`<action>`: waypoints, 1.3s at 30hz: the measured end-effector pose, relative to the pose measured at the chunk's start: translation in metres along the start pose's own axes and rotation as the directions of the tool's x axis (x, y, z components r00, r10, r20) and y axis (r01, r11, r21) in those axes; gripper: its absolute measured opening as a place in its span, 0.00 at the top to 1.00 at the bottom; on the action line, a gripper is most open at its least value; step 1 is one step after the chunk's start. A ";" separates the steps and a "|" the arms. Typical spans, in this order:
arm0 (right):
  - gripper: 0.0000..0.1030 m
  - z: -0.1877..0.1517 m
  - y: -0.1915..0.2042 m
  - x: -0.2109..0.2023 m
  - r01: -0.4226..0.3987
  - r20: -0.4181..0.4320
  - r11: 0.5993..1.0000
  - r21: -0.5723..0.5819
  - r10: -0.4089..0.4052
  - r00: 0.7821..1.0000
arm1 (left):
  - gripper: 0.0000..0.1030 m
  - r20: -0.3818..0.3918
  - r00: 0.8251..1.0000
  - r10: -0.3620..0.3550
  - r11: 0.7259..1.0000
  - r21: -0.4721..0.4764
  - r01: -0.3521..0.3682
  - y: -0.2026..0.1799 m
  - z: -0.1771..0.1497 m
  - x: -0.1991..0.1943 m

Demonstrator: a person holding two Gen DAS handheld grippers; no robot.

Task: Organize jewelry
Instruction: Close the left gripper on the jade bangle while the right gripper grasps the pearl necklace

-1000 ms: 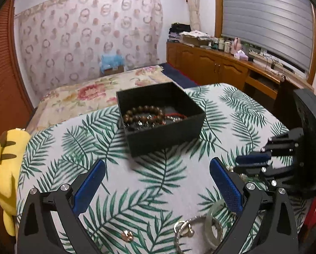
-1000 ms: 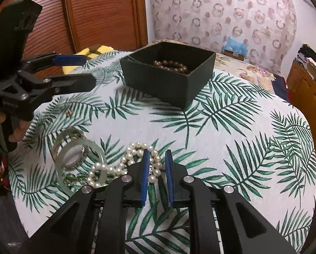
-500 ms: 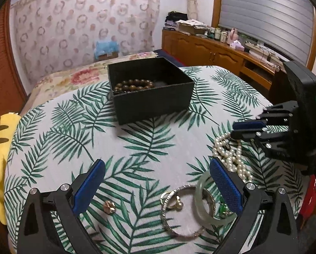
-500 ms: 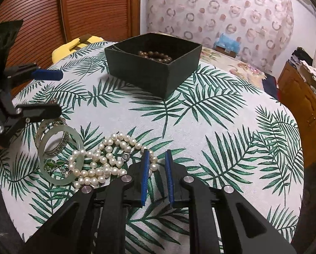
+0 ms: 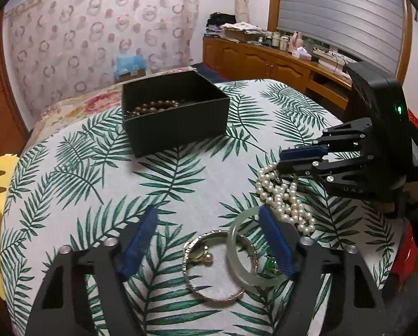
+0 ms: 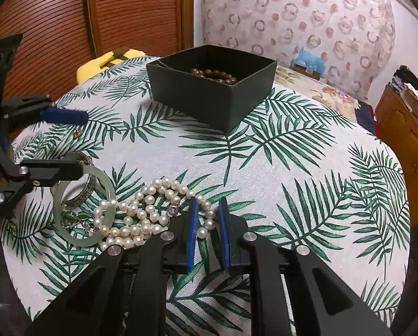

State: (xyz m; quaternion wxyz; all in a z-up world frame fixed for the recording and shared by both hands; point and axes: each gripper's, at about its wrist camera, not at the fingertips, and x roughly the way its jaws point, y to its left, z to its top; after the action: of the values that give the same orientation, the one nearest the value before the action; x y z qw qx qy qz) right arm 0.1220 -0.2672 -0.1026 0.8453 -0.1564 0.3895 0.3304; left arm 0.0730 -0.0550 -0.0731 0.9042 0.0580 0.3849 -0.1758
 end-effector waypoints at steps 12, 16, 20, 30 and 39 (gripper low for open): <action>0.84 -0.001 0.000 -0.001 0.001 0.001 1.000 -0.001 -0.001 1.000 | 0.67 -0.040 0.998 -0.045 0.999 0.015 0.045 -0.010 -0.003 0.012; 0.84 -0.001 0.000 -0.001 0.004 0.001 1.000 -0.004 -0.004 1.000 | 0.77 -0.047 0.996 -0.075 0.997 -0.003 0.075 -0.006 0.000 0.015; 0.84 0.000 -0.001 -0.001 0.005 0.001 1.000 -0.004 -0.005 1.000 | 0.80 -0.060 0.997 -0.057 0.998 0.024 0.059 -0.008 0.002 0.018; 0.84 0.000 -0.001 -0.002 0.006 0.001 1.000 -0.005 -0.006 1.000 | 0.91 -0.057 0.997 -0.054 0.996 0.073 0.058 -0.012 0.003 0.022; 0.86 0.001 -0.002 -0.001 0.007 0.000 1.000 0.004 -0.007 1.000 | 0.92 0.067 0.997 -0.029 0.999 0.026 0.027 -0.010 0.011 -0.014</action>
State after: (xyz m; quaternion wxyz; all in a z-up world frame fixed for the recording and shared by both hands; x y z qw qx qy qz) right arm 0.1229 -0.2686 -0.1014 0.8468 -0.1562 0.3897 0.3267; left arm 0.0673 -0.0634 -0.0551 0.9134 0.0581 0.3525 -0.1951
